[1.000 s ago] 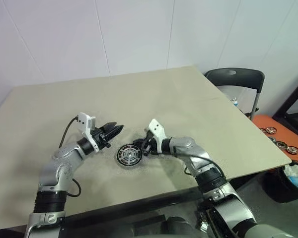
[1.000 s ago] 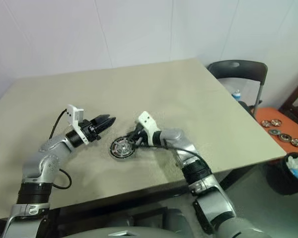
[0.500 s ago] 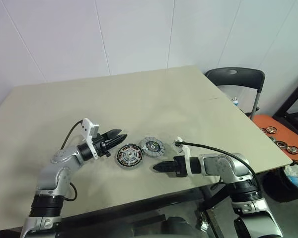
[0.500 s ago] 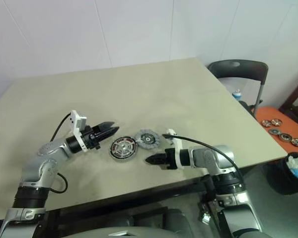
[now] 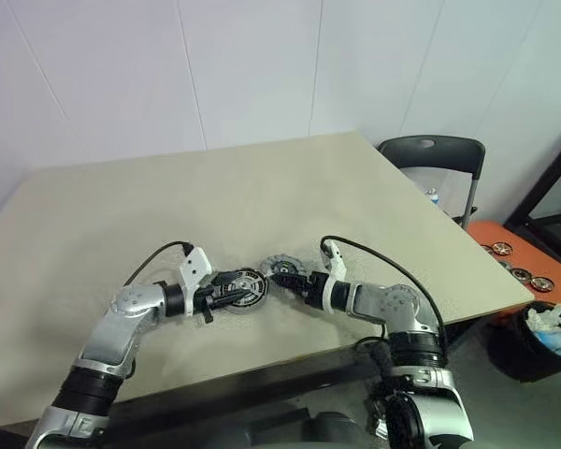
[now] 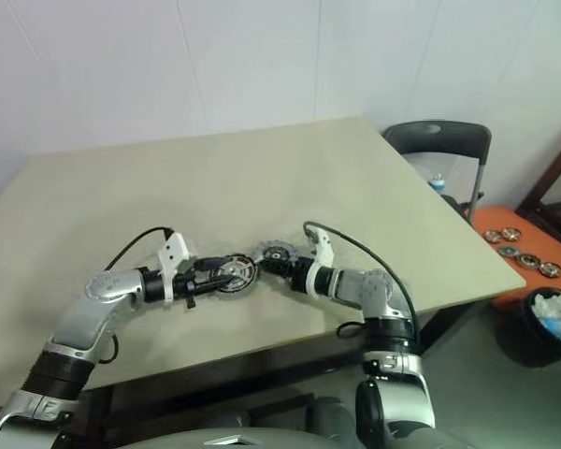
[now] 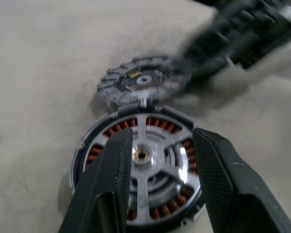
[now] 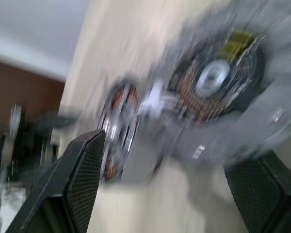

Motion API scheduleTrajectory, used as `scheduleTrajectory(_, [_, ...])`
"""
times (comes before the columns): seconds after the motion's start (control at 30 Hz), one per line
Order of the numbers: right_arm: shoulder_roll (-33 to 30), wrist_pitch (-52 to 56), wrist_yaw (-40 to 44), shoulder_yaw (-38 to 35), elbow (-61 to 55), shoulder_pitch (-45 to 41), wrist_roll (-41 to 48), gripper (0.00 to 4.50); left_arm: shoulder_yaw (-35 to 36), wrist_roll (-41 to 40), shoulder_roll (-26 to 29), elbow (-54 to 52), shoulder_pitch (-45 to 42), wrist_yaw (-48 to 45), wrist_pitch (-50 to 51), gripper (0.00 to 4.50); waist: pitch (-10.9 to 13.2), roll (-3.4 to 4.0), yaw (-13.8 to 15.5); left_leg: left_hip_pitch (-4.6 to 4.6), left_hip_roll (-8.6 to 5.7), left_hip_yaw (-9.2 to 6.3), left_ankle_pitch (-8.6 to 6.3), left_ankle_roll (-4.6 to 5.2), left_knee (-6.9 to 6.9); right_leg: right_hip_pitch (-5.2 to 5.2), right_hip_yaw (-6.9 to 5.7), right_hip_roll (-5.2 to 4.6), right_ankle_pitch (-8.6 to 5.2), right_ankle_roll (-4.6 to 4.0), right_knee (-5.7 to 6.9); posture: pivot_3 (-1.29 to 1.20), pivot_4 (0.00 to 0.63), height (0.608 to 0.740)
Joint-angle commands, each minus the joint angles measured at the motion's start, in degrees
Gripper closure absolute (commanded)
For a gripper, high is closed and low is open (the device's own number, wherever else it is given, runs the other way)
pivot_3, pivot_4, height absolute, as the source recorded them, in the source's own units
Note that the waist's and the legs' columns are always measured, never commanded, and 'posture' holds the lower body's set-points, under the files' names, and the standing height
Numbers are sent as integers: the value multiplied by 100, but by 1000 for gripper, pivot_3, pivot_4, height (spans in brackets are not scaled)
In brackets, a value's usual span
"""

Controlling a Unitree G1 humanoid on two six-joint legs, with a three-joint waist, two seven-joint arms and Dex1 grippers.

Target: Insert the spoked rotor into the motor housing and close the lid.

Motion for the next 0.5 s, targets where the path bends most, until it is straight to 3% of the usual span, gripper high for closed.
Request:
scheduleTrajectory(0.03, [202,-793,-520,-264,252,-232,-136,691,-126,259,112,79,-125,-38,-137,2458,-7,-12,0,3,0,0,2,0,2,-13,1,1,1,1,13,0,0,740])
scheduleTrajectory(0.17, [441,-1337,-590,-199,454,-415,-115,691,-220,495,114,330,-180,12,-250,2458,-18,-29,-6,5,-2,8,56,-37,24,-48,24,10,83,-27,101,0,0,740])
scheduleTrajectory(0.33, [415,-1548,-457,18,451,-448,-107,2322,-215,513,60,426,-218,37,-281,2458,-22,-28,-22,-52,-3,9,53,-32,-23,-123,30,8,92,-37,98,0,0,740])
scheduleTrajectory(0.4, [352,-1614,-388,157,433,-440,-174,3045,-200,524,46,462,-232,71,-303,2808,-24,-29,-26,-107,-8,13,53,-32,-14,-178,35,1,95,-38,104,0,0,740])
scheduleTrajectory(0.5, [197,-1719,-154,652,299,-395,-418,4042,-135,538,30,533,-258,160,-364,3628,-25,-31,-27,-103,-9,16,53,-32,-10,-171,37,-2,99,-42,101,0,0,740])
